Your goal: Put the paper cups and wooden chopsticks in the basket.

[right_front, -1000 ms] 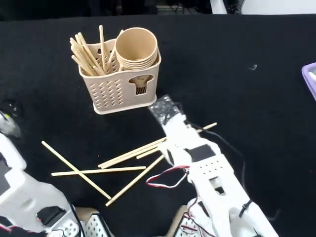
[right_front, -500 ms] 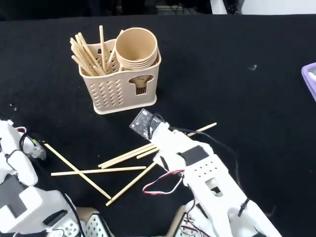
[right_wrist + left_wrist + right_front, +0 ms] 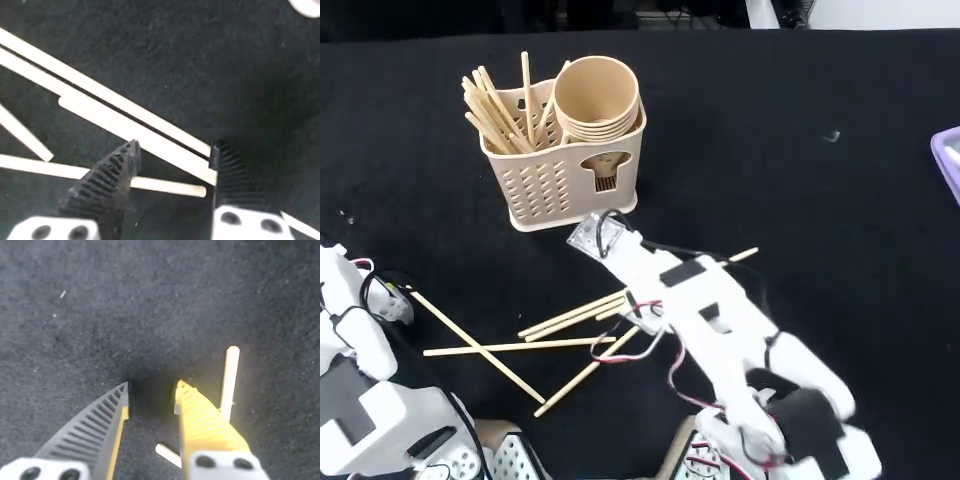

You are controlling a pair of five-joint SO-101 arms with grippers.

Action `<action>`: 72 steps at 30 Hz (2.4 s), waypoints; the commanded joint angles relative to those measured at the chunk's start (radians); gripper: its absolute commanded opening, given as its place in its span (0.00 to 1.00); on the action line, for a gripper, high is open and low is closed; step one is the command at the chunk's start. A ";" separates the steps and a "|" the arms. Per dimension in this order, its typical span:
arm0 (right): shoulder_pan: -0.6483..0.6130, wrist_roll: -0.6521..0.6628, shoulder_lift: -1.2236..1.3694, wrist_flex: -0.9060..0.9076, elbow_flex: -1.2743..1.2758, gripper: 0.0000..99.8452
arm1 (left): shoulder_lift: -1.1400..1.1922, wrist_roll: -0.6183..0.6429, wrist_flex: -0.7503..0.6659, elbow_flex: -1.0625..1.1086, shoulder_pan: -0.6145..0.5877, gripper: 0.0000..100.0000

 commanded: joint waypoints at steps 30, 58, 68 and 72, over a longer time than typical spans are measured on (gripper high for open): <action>0.127 0.362 -0.150 0.233 -0.081 0.01 | 0.002 0.012 -0.020 0.022 0.019 0.16; -0.147 -0.020 -0.323 0.068 0.153 0.24 | 0.003 0.011 -0.018 0.024 0.019 0.16; -0.144 -0.026 -0.147 -0.040 0.084 0.20 | 0.003 0.011 -0.017 0.024 0.018 0.16; -0.146 -0.026 -0.145 -0.018 0.050 0.03 | 0.003 0.011 -0.017 0.024 0.018 0.16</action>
